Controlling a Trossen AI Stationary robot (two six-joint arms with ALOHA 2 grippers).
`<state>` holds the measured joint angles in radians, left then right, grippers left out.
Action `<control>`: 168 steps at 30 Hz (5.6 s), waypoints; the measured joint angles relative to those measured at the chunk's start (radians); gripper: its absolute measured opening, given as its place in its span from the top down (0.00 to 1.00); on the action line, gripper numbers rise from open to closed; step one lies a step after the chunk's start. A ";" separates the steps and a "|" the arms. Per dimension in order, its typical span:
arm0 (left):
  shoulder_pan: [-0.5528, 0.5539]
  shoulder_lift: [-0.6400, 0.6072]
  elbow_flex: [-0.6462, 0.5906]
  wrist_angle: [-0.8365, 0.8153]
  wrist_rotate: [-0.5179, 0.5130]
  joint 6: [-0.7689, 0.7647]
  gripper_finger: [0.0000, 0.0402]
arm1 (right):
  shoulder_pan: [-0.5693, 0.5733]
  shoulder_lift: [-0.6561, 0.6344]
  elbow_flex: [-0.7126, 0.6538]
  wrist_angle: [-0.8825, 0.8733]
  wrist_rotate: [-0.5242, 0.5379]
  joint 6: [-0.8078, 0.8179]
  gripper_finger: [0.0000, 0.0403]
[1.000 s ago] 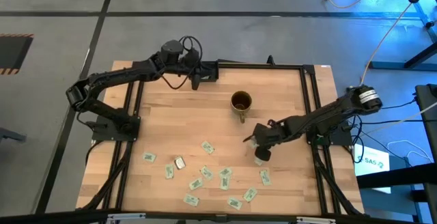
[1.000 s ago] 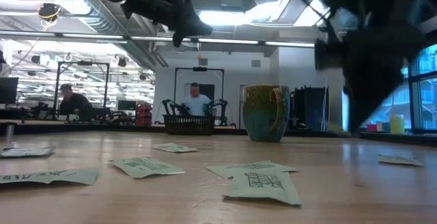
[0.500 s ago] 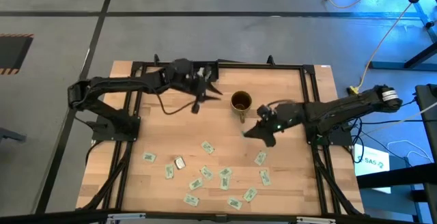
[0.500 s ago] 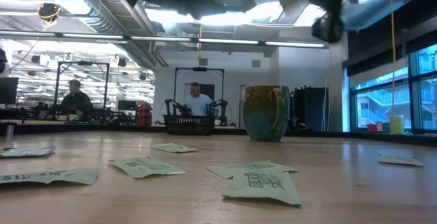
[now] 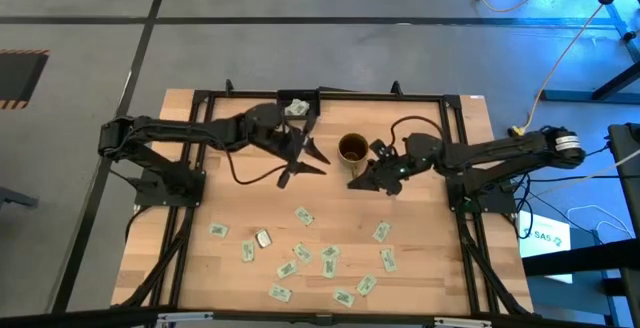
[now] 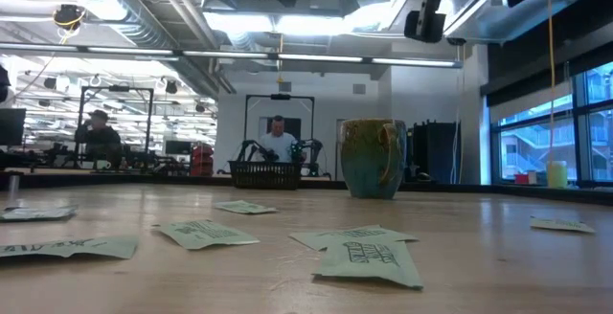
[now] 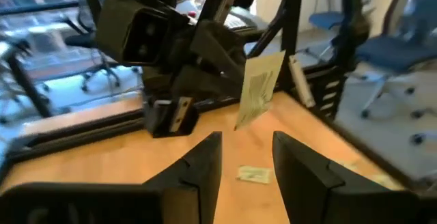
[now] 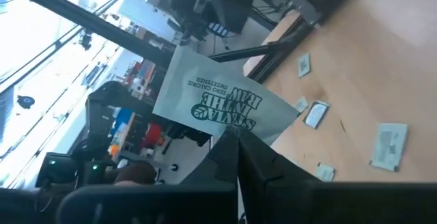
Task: Pick and place Stevia / Truvia into bins
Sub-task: Put the stevia packet into the black container
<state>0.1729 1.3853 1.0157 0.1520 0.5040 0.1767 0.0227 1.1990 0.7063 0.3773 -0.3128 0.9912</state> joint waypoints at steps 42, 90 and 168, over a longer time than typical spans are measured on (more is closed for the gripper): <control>-0.010 0.004 -0.001 -0.022 0.177 -0.115 0.71 | -0.040 0.221 0.198 0.045 -0.103 -0.003 1.00; -0.236 0.259 0.057 -0.516 -0.246 0.302 0.72 | -0.100 0.067 0.197 -0.842 0.566 -0.356 1.00; 0.305 0.197 0.188 -0.511 -0.595 -0.066 0.99 | -0.083 0.067 0.196 -0.888 0.567 -0.292 0.96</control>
<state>0.4782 1.5828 1.2037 -0.3594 -0.0906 0.1104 -0.0605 1.2661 0.9028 -0.5104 0.2542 0.6989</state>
